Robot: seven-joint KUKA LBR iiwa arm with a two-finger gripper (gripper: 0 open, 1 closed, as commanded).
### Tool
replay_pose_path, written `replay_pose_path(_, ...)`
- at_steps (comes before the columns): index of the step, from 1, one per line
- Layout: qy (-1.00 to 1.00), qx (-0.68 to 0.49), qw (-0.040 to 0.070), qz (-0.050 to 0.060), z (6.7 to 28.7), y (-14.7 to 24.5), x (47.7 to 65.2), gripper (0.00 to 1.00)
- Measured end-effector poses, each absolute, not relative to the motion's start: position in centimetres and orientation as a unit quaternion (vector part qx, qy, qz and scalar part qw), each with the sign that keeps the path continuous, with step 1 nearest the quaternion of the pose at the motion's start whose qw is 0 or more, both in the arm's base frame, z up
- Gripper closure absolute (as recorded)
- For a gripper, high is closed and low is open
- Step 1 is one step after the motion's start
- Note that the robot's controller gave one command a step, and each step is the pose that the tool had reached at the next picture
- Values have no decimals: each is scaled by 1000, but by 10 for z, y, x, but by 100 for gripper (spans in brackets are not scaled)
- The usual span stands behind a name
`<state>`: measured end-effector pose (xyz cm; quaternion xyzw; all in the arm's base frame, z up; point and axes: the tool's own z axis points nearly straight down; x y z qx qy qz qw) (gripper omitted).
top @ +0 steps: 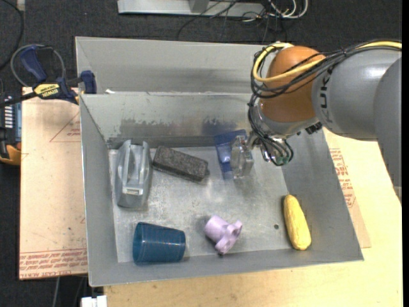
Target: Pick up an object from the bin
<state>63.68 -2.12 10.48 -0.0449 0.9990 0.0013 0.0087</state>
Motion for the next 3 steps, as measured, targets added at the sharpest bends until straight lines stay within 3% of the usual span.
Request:
replay_pose_path(1, 1000, -14, 10, 2, 125, -31, 628, 0)
replay_pose_path(2, 1000, -14, 10, 2, 125, -31, 628, 0)
replay_pose_path(3, 1000, -8, 11, 3, 112, -34, 642, 0)
